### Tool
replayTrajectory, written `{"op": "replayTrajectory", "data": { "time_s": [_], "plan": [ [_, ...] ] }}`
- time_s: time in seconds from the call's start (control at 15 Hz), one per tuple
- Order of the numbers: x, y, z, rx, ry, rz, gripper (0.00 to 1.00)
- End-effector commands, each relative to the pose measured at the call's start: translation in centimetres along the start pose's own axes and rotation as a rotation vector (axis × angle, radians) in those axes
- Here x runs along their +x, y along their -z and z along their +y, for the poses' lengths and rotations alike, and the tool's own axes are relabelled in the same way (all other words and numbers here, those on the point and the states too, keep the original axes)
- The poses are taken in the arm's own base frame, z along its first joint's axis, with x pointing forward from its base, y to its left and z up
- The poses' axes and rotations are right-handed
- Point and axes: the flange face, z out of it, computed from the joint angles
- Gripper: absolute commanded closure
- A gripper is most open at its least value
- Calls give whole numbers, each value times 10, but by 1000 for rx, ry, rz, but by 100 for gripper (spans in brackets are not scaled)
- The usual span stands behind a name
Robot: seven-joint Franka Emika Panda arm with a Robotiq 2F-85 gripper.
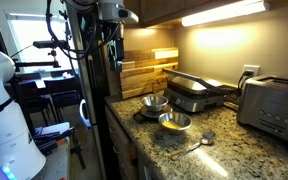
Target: Take the spoon and use it to scoop the contents from the right silver bowl and into the left silver bowl then put the spoon next to the right silver bowl
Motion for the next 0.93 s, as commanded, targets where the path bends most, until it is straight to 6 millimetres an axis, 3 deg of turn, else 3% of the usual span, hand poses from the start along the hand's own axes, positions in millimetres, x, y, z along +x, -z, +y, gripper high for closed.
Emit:
{"op": "replayTrajectory", "data": {
  "time_s": [0.0, 0.2, 0.47, 0.73, 0.87],
  "plan": [
    [14, -7, 48, -15, 29, 22, 0],
    [27, -24, 89, -35, 16, 54, 0],
    [55, -57, 130, -59, -21, 94, 0],
    [77, -87, 151, -71, -15, 79, 0],
    [72, -88, 143, -51, -31, 69, 0]
  ]
}}
